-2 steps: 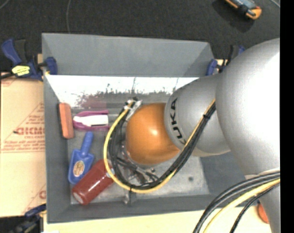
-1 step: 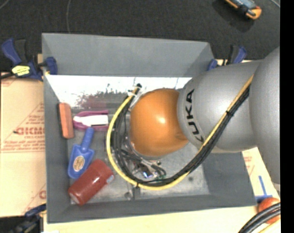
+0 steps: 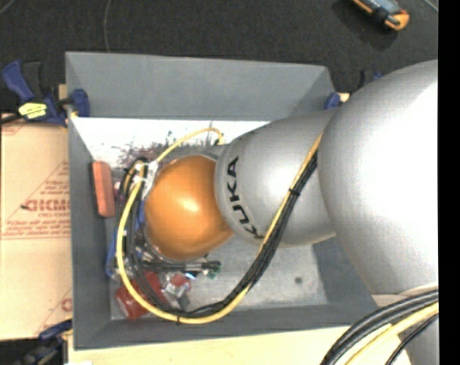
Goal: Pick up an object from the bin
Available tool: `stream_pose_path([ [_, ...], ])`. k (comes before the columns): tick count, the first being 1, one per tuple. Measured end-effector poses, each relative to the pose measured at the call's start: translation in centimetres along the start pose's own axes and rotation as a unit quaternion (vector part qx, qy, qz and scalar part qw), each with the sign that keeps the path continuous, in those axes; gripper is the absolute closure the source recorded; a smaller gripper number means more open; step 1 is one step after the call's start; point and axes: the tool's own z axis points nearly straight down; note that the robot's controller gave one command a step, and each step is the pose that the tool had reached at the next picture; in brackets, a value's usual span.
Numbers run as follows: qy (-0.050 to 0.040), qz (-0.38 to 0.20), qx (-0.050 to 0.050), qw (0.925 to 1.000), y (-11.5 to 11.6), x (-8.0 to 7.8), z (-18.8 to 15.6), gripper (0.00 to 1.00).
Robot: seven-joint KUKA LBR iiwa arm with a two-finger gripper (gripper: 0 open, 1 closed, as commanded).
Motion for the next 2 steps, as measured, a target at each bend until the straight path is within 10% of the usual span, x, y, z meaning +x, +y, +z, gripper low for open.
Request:
stream_pose_path([
  [1, 0.0025, 0.106, 0.001, 0.9944, -0.6, 1.1, 2.7, 0.00],
  [2, 0.0009, -0.276, 0.001, 0.9611, -9.9, 1.3, 3.0, 1.00],
])
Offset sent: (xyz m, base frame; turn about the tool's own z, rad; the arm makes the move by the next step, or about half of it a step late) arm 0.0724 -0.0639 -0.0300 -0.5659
